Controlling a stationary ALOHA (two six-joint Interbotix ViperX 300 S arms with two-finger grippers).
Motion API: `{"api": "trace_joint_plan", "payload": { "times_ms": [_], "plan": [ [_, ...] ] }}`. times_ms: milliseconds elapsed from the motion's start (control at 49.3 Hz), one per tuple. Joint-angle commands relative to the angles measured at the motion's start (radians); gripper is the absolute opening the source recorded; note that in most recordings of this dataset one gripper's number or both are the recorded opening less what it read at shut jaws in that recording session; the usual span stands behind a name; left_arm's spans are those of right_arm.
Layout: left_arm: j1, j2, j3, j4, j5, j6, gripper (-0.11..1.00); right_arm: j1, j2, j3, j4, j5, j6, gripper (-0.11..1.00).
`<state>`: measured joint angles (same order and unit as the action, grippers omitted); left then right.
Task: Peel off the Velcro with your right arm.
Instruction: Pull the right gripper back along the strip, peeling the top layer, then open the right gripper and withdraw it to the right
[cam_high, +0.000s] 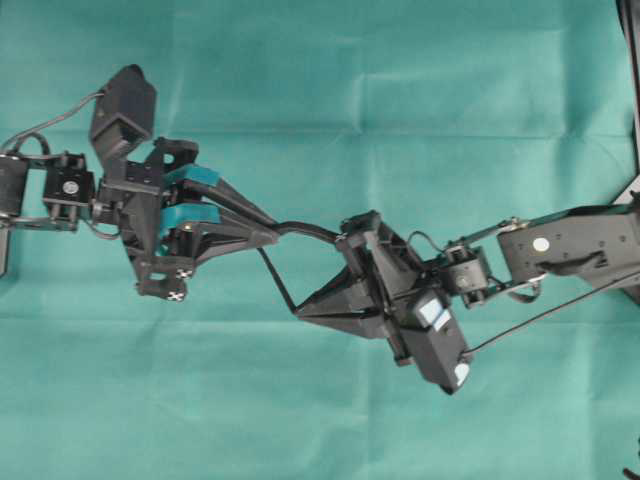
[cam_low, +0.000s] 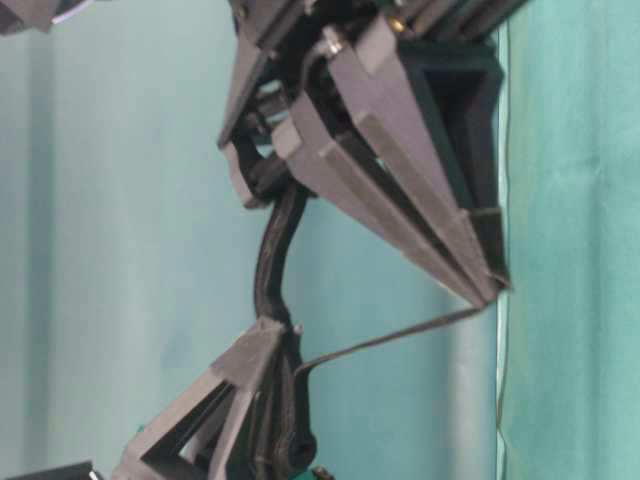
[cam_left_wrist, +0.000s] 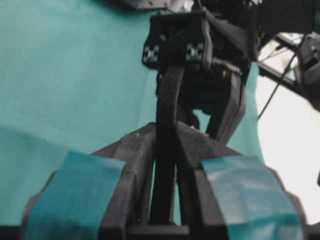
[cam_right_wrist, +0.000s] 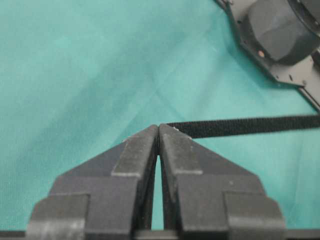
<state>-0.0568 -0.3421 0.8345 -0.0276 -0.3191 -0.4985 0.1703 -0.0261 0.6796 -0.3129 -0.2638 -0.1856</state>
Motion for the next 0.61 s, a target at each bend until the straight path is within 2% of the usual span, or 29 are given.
{"api": "trace_joint_plan", "payload": {
  "times_ms": [0, 244, 325, 406, 528, 589],
  "plan": [
    [0.002, -0.040, 0.003, -0.002, -0.015, 0.000, 0.10, 0.011, -0.046, 0.009, 0.006, 0.002, 0.015, -0.09],
    [-0.026, -0.069, 0.044, -0.002, -0.015, 0.000, 0.10, 0.005, -0.086, 0.051, 0.008, 0.000, 0.071, -0.09],
    [-0.034, -0.074, 0.052, -0.002, -0.015, 0.000, 0.10, -0.002, -0.091, 0.054, 0.008, -0.002, 0.087, -0.06],
    [-0.038, -0.078, 0.060, -0.002, -0.015, 0.000, 0.10, -0.006, -0.092, 0.054, 0.006, -0.002, 0.101, 0.04],
    [-0.043, -0.080, 0.067, -0.002, -0.015, 0.000, 0.10, -0.005, -0.098, 0.054, 0.006, -0.003, 0.103, 0.28],
    [-0.044, -0.081, 0.072, -0.002, -0.015, 0.000, 0.10, -0.006, -0.104, 0.054, 0.006, -0.002, 0.103, 0.35]
  ]
}}
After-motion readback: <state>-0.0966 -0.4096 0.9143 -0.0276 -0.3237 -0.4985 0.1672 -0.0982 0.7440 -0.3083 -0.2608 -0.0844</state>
